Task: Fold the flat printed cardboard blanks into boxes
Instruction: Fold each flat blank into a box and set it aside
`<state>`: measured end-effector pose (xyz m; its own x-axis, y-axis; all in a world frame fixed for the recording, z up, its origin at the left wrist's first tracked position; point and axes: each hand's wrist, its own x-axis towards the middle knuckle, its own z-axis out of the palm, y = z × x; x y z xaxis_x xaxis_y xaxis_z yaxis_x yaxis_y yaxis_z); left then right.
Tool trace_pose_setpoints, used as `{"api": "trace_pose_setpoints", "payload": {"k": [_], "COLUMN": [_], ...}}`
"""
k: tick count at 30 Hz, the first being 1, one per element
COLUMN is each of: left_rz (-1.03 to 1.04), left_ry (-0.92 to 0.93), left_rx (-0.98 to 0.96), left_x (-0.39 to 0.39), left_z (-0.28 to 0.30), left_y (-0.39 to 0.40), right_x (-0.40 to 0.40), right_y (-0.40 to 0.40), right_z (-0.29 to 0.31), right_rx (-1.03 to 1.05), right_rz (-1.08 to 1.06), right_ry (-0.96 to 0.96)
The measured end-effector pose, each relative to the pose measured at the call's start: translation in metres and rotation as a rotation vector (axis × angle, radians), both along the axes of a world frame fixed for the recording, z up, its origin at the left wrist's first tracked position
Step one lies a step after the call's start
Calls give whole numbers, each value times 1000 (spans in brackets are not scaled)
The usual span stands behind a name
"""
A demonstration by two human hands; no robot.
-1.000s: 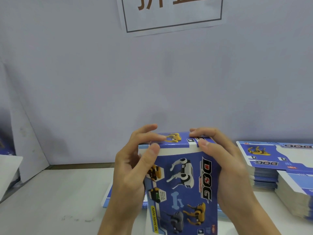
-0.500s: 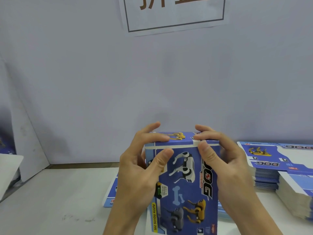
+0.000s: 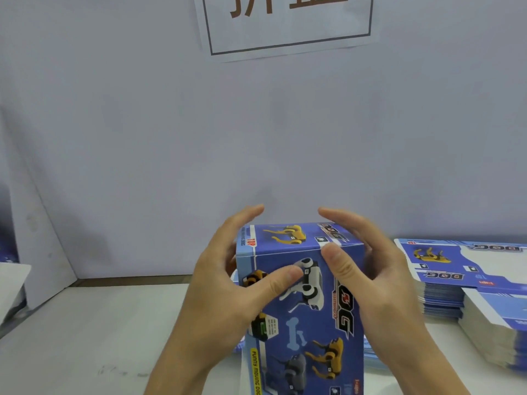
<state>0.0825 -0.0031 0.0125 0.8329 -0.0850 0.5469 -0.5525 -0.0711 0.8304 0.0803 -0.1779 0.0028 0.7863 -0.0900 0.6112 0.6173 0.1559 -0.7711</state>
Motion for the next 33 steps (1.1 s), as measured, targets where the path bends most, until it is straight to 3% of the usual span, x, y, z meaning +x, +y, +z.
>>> {"api": "trace_pose_setpoints", "payload": {"k": [4, 6, 8, 12, 16, 18, 21, 25, 28, 33], "left_rz": [201, 268, 318, 473, 413, 289, 55, -144, -117, 175], "left_ry": [-122, -127, -62, 125, 237, 286, 377, 535, 574, 407], "left_rx": [-94, -270, -500, -840, -985, -938, -802, -477, -344, -259], "left_x": [3, 7, 12, 24, 30, 30, 27, 24, 26, 28], "left_z": [6, 4, -1, -14, -20, -22, -27, -38, -41, -37], "left_y": [9, 15, 19, 14, -2, -15, -33, -39, -34, -12], "right_x": [4, 5, 4, 3, 8, 10, 17, 26, 29, 35], "right_y": [4, 6, 11, 30, 45, 46, 41, 23, 9, -9], "right_z": [-2, -1, -1, -8, -22, -26, -28, -29, -31, -42], "right_rx": [-83, -150, -205, -312, -459, -382, -68, 275, 244, 80], "right_rz": [-365, -672, -835, -682, -520, -381, -103, -78, -135, 20], "right_ry": [-89, -221, -337, -367, 46, 218, 367, 339, 329, 382]}}
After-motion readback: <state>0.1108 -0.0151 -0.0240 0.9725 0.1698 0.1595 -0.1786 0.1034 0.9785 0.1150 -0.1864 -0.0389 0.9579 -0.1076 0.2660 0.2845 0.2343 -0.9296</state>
